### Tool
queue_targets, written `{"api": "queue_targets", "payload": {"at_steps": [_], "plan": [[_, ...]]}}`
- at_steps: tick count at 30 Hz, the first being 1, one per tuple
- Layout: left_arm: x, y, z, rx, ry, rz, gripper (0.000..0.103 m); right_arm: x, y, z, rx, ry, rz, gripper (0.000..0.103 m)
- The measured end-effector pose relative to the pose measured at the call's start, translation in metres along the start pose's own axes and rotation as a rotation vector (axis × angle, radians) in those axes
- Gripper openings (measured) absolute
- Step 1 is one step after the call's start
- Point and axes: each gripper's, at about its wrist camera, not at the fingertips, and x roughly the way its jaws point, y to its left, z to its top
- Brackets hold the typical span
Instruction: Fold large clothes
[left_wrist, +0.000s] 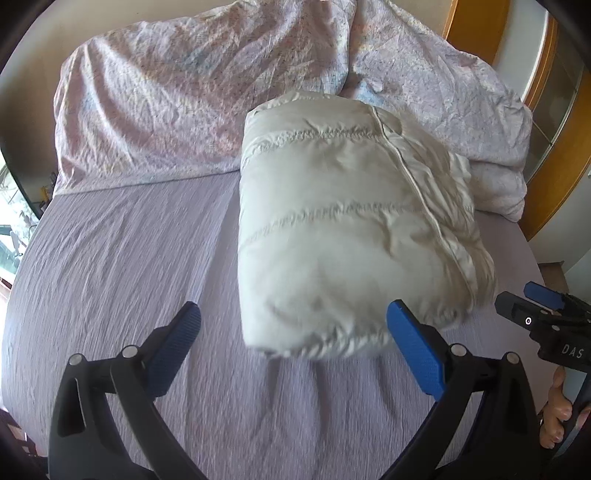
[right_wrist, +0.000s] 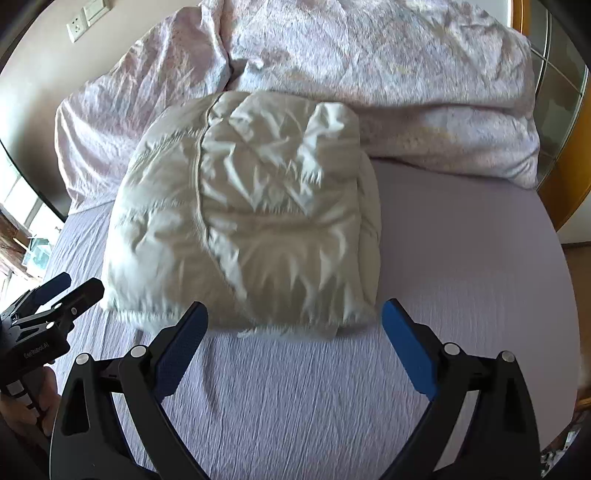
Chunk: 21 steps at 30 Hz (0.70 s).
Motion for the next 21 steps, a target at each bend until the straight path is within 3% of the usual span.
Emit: {"api": "queue_targets", "payload": {"at_steps": [21], "plan": [[-0.032, -0.005, -0.040, -0.028, 0.004, -0.039, 0.100, -0.022, 0.002, -0.030, -0.001, -0.046, 0.018, 0.097]]}}
